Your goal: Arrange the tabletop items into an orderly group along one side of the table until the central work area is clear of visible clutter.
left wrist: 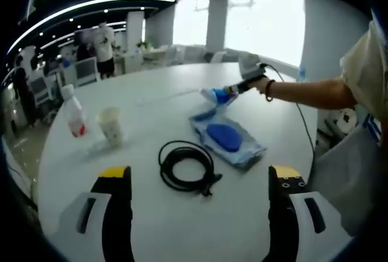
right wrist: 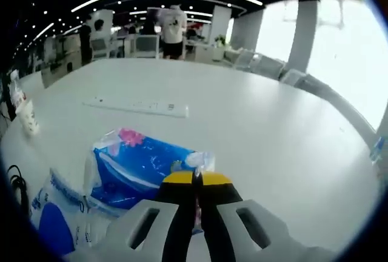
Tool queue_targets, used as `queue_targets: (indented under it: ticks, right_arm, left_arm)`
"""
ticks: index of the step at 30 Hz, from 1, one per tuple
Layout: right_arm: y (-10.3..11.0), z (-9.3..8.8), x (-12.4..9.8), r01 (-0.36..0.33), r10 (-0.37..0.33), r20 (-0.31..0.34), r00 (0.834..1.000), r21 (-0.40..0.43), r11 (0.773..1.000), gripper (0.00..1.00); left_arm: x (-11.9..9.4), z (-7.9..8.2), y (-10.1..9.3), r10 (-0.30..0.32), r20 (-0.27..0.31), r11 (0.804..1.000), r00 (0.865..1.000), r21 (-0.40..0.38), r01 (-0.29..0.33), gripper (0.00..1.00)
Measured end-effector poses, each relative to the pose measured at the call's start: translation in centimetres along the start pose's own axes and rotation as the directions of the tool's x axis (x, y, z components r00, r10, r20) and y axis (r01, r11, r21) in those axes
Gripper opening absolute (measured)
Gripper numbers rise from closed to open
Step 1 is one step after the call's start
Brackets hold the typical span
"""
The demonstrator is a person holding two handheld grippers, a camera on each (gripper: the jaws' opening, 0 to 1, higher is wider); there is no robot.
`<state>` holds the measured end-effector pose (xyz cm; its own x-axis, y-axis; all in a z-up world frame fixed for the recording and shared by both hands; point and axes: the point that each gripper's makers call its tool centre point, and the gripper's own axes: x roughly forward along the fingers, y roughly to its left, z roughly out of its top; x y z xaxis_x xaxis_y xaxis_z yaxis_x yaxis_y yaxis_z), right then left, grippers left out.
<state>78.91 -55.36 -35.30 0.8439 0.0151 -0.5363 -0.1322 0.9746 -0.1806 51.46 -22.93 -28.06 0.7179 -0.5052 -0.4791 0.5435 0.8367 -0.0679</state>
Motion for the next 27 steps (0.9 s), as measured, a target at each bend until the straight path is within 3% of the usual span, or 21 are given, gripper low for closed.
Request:
queue_targets:
  ticks: [10,19,22,27]
  right_arm:
    - [-0.5,-0.4,0.8,0.023,-0.023,-0.005,1.000,-0.038,0.999,0.01]
    - [-0.3,-0.5,1.5,0.016,-0.016,0.004,1.000,0.003,1.000,0.03]
    - [-0.1,-0.3,1.7,0.000,0.001,0.016,1.000,-0.063,0.998,0.06]
    - [-0.5,-0.2,1.8,0.013,-0.012,0.019,1.000,-0.077,0.997,0.10]
  left_arm:
    - [0.1,-0.3,-0.1,-0.003,-0.011,1.000,1.000,0.002,0.003,0.89]
    - [0.0,-0.5,-0.1,0.000,-0.021,1.000,1.000,0.009,0.000,0.89]
    - [0.1,-0.5,-0.2,-0.002,-0.020,1.000,1.000,0.006,0.002,0.88]
    - [0.1,-0.6,-0.2,-0.004,-0.026,1.000,1.000,0.010,0.004,0.88]
